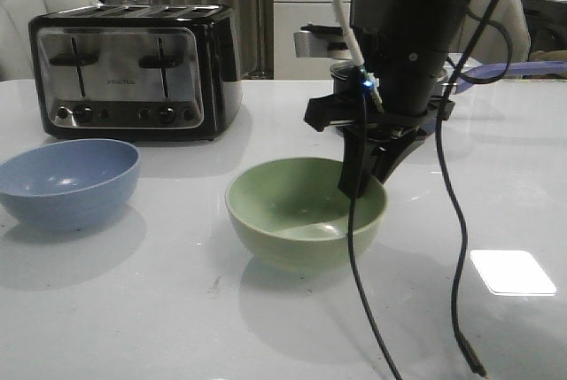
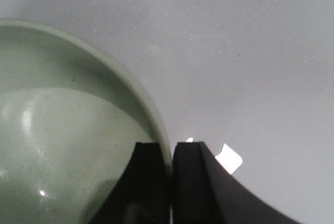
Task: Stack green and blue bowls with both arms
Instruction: 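Carry the green bowl to the table center and set it down, then release the green bowl and lift the right gripper away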
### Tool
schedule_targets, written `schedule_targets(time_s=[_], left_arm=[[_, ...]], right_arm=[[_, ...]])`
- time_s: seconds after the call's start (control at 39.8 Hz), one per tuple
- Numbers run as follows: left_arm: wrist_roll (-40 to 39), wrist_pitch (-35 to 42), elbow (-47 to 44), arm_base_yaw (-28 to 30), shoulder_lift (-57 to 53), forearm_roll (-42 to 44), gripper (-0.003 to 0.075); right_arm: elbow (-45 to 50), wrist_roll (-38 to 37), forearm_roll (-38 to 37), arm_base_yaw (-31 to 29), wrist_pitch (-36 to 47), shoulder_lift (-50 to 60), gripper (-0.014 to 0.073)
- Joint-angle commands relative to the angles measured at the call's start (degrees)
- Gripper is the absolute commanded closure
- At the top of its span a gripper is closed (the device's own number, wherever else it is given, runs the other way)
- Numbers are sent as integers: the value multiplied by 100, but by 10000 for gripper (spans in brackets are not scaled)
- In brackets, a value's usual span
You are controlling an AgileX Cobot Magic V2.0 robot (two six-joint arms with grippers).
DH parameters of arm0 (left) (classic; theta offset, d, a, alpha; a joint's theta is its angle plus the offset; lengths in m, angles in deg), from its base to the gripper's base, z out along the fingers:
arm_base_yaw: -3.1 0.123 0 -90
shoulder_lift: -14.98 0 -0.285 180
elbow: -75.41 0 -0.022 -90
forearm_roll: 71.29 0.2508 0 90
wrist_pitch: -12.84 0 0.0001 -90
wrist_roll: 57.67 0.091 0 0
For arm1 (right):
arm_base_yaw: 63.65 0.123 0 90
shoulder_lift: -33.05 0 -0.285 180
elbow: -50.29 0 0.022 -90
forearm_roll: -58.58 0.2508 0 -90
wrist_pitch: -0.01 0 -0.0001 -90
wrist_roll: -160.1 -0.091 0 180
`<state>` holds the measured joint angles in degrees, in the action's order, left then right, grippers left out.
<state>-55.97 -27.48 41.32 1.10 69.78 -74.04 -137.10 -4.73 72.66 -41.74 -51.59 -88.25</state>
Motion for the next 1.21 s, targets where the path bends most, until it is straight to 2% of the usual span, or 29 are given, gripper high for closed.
schedule_targets(time_s=[0.0, 0.18, 0.25, 0.5, 0.68, 0.85, 1.18], left_arm=[[1, 349, 179, -7, -14, -40, 247], [1, 349, 179, -7, -14, -40, 247], [1, 349, 179, -7, -14, -40, 247], [1, 349, 179, -7, -14, -40, 247], [1, 349, 179, -7, -14, -40, 247], [1, 349, 179, -7, -14, -40, 247], [1, 349, 179, -7, -14, -40, 247]], right_arm=[[-189, -8, 105, 6, 171, 287, 480], [-189, -8, 105, 6, 180, 287, 250], [-189, -8, 105, 6, 253, 287, 214], [-189, -8, 105, 6, 327, 599, 213], [6, 6, 80, 36, 371, 1436, 213], [640, 27, -270, 184, 507, 2521, 213], [2346, 22, -292, 180, 694, 4802, 213]])
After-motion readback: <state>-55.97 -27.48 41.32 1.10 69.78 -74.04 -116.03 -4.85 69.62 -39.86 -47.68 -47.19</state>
